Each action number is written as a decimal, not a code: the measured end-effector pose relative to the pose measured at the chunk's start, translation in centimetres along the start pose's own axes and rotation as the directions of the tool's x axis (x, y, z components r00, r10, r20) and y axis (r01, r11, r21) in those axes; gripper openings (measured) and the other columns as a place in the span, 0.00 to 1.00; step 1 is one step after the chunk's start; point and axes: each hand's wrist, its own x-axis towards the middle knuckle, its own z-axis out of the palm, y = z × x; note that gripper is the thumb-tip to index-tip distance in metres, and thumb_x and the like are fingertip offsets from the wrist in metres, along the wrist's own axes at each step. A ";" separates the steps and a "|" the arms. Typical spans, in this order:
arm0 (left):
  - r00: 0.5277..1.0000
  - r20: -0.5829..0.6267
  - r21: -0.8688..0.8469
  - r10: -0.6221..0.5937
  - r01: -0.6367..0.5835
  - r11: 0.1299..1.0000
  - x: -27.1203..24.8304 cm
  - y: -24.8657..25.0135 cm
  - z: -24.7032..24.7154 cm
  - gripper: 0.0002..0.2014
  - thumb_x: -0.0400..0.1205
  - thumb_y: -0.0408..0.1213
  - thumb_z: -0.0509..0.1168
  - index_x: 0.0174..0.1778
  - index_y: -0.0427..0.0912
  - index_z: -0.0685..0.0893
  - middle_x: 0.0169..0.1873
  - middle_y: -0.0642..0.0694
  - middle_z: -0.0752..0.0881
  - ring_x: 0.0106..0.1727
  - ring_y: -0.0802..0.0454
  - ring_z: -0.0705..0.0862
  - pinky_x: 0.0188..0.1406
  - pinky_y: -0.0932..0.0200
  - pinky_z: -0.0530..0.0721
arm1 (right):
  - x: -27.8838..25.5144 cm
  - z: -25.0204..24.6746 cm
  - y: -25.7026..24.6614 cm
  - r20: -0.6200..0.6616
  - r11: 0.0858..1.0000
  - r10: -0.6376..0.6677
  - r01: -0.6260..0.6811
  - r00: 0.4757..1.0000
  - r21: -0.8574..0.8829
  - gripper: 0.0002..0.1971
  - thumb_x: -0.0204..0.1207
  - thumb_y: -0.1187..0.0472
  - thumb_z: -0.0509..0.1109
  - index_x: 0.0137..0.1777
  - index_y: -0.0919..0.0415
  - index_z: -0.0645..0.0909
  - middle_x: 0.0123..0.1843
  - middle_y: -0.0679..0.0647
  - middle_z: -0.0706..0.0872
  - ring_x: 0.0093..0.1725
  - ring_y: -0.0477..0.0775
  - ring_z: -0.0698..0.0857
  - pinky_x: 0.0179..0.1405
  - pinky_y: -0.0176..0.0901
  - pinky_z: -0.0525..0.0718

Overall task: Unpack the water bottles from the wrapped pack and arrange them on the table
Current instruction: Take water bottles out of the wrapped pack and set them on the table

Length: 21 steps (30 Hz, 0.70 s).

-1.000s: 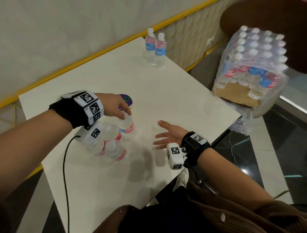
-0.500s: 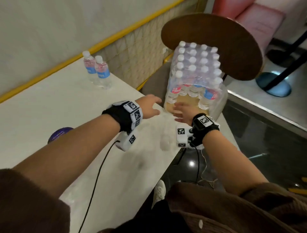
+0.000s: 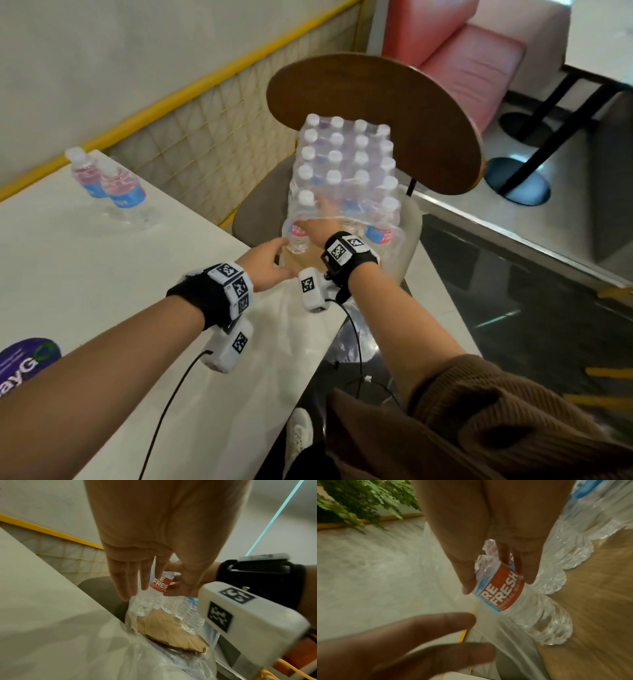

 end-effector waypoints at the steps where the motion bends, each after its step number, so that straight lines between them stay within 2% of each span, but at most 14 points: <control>1: 1.000 -0.016 -0.037 0.004 -0.004 0.999 0.4 -0.1 0.3 0.37 0.77 0.43 0.71 0.80 0.41 0.62 0.74 0.42 0.74 0.74 0.46 0.74 0.67 0.60 0.71 | -0.3 -0.2 0.3 -0.037 1.000 -0.016 0.015 0.999 -0.004 0.24 0.77 0.49 0.68 0.70 0.58 0.74 0.61 0.58 0.82 0.61 0.60 0.81 0.53 0.46 0.76; 2: 1.000 -0.028 -0.065 0.008 -0.009 0.998 0.8 0.1 0.5 0.38 0.76 0.43 0.72 0.80 0.41 0.62 0.74 0.42 0.74 0.74 0.47 0.74 0.68 0.60 0.71 | -0.5 -0.3 0.8 -0.086 0.999 -0.052 0.051 0.995 -0.014 0.20 0.76 0.49 0.69 0.63 0.62 0.79 0.54 0.59 0.85 0.55 0.59 0.84 0.51 0.46 0.80; 4: 0.999 -0.031 -0.122 0.021 -0.025 0.992 1.7 0.2 1.2 0.42 0.73 0.45 0.75 0.80 0.43 0.61 0.73 0.44 0.74 0.73 0.48 0.75 0.68 0.59 0.72 | -0.9 -0.4 2.3 -0.146 0.989 -0.146 0.141 0.978 -0.045 0.18 0.73 0.49 0.72 0.53 0.63 0.83 0.47 0.58 0.89 0.47 0.57 0.87 0.50 0.50 0.85; 6: 0.998 -0.034 -0.243 0.048 -0.055 0.968 2.5 0.4 2.0 0.49 0.67 0.48 0.80 0.79 0.45 0.60 0.70 0.49 0.76 0.70 0.50 0.77 0.70 0.54 0.75 | -1.7 -0.4 3.7 -0.128 0.979 -0.201 0.203 0.971 0.005 0.18 0.69 0.50 0.75 0.55 0.59 0.82 0.48 0.53 0.89 0.47 0.53 0.87 0.52 0.50 0.86; 8: 0.995 -0.082 -0.347 0.049 -0.074 0.935 3.1 0.8 2.8 0.44 0.67 0.42 0.81 0.75 0.46 0.64 0.63 0.51 0.80 0.65 0.50 0.81 0.62 0.59 0.79 | -2.5 -0.6 4.6 -0.042 0.968 -0.232 0.235 0.972 0.094 0.25 0.67 0.54 0.78 0.63 0.55 0.77 0.54 0.52 0.87 0.53 0.52 0.86 0.55 0.47 0.85; 10: 0.989 -0.147 -0.360 0.008 -0.061 0.931 3.4 1.1 3.4 0.37 0.69 0.36 0.78 0.73 0.48 0.68 0.57 0.52 0.82 0.61 0.50 0.82 0.57 0.60 0.78 | -2.5 -1.4 5.6 0.000 0.964 -0.181 0.177 0.984 0.199 0.29 0.68 0.56 0.79 0.68 0.56 0.73 0.58 0.53 0.83 0.56 0.53 0.84 0.55 0.46 0.84; 11: 0.984 -0.176 -0.352 -0.004 -0.060 0.934 3.5 1.1 3.6 0.36 0.70 0.36 0.77 0.72 0.49 0.70 0.56 0.51 0.83 0.60 0.49 0.83 0.57 0.59 0.78 | -2.3 -2.1 6.2 -0.052 0.963 -0.114 0.123 0.992 0.240 0.31 0.68 0.55 0.79 0.69 0.57 0.72 0.60 0.53 0.82 0.58 0.53 0.83 0.57 0.47 0.83; 13: 0.977 -0.213 -0.329 -0.001 -0.071 0.942 3.6 0.8 3.8 0.34 0.69 0.37 0.77 0.70 0.49 0.72 0.57 0.48 0.85 0.59 0.48 0.83 0.59 0.59 0.77 | -1.2 -3.5 7.9 -0.270 0.949 0.021 0.065 0.963 0.307 0.28 0.68 0.56 0.78 0.67 0.62 0.75 0.59 0.54 0.82 0.59 0.54 0.83 0.59 0.49 0.83; 15: 0.977 -0.215 -0.319 0.012 -0.082 0.944 3.3 0.5 3.7 0.33 0.69 0.38 0.78 0.69 0.50 0.73 0.56 0.48 0.85 0.58 0.50 0.83 0.58 0.61 0.77 | -0.3 -4.6 9.3 -0.431 0.940 0.075 0.081 0.899 0.333 0.17 0.68 0.59 0.78 0.54 0.66 0.83 0.51 0.57 0.87 0.52 0.56 0.86 0.50 0.44 0.85; 16: 0.979 -0.204 -0.312 0.024 -0.088 0.946 3.1 0.3 3.6 0.33 0.68 0.38 0.78 0.69 0.51 0.73 0.54 0.50 0.85 0.56 0.51 0.83 0.57 0.62 0.77 | 0.0 -4.8 9.6 -0.462 0.940 0.092 0.076 0.882 0.332 0.14 0.68 0.59 0.78 0.49 0.68 0.84 0.48 0.58 0.88 0.47 0.57 0.87 0.46 0.43 0.85; 18: 0.981 -0.188 -0.315 0.048 -0.106 0.943 2.6 0.1 3.5 0.32 0.68 0.37 0.79 0.67 0.51 0.73 0.51 0.50 0.85 0.54 0.52 0.84 0.56 0.62 0.78 | 0.8 -5.0 9.8 -0.467 0.941 0.133 0.036 0.874 0.336 0.16 0.68 0.58 0.78 0.48 0.70 0.84 0.44 0.59 0.87 0.42 0.57 0.86 0.40 0.41 0.82; 21: 0.984 -0.175 -0.321 0.042 -0.097 0.942 1.9 -0.3 3.2 0.27 0.68 0.38 0.79 0.59 0.52 0.74 0.45 0.51 0.85 0.48 0.54 0.84 0.49 0.65 0.80 | 2.3 -5.3 9.2 -0.458 0.934 0.108 0.069 0.882 0.352 0.15 0.69 0.60 0.78 0.52 0.69 0.85 0.46 0.61 0.88 0.44 0.56 0.85 0.42 0.40 0.79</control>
